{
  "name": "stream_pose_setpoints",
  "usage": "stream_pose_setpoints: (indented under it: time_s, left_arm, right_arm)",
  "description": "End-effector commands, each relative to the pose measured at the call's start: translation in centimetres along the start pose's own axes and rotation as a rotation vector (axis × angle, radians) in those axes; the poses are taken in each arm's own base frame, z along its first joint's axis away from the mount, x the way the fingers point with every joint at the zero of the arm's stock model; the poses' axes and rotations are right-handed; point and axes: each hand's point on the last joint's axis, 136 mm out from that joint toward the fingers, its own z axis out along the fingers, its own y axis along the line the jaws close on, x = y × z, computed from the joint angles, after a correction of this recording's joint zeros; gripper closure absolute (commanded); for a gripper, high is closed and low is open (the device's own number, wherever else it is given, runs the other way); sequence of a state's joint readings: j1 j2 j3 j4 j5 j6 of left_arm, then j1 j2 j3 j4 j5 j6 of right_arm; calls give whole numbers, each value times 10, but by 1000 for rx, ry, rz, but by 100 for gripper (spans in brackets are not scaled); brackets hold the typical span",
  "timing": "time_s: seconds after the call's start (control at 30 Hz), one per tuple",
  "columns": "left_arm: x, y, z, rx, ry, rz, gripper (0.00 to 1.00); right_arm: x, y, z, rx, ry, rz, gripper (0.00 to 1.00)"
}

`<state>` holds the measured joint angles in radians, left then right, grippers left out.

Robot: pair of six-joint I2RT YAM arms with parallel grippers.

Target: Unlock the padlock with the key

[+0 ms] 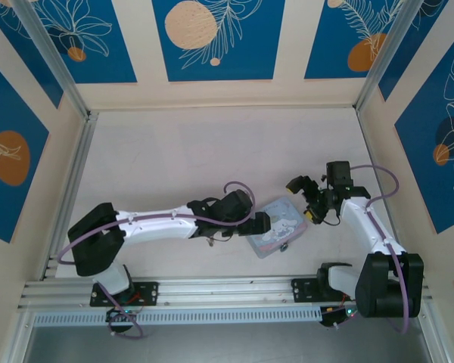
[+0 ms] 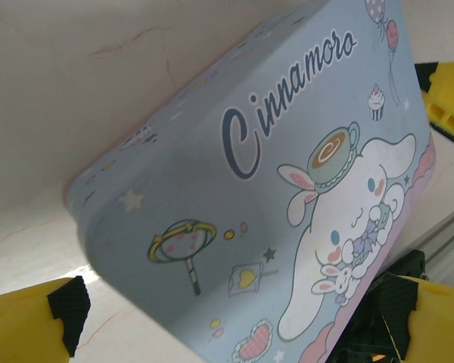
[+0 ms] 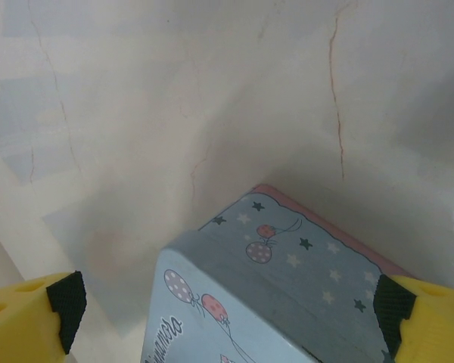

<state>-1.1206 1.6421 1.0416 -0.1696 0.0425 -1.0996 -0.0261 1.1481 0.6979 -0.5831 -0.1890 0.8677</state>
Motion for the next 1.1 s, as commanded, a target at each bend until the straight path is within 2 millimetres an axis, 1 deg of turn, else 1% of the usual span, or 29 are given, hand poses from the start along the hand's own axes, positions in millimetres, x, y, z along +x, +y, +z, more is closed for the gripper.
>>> stream_pose_setpoints:
  time_s: [0.0, 0.13, 0.27, 0.37, 0.47, 0.6, 0.67, 0.83, 0.97, 1.07]
  left_arm:
    - [-9, -22, 5, 83, -15, -50, 0]
    - [-29, -20, 8, 114, -40, -92, 0]
    - [-50, -14, 7, 122, -68, -114, 0]
    - [-70, -3, 5, 118, -96, -129, 0]
    - [-93, 14, 1, 114, -130, -153, 0]
    - [-125, 33, -7, 100, -169, -162, 0]
    - [-137, 41, -12, 90, -188, -161, 0]
    - [-155, 60, -21, 74, -207, -174, 0]
    - [-165, 73, -26, 60, -221, -178, 0]
    - [-174, 83, -27, 61, -226, -197, 0]
  right_arm:
    - [12, 6, 1, -51, 40, 16, 1]
    - [24, 17, 5, -90, 74, 44, 1]
    - [33, 30, 11, -112, 99, 78, 1]
    - [36, 41, 18, -126, 103, 116, 1]
    - [36, 57, 29, -131, 101, 126, 1]
    - [38, 78, 48, -108, 110, 119, 1]
    - [39, 90, 59, -104, 118, 106, 1]
    - [41, 120, 83, -83, 130, 75, 1]
    - [38, 134, 96, -76, 128, 73, 0]
    - [34, 139, 104, -69, 123, 83, 0]
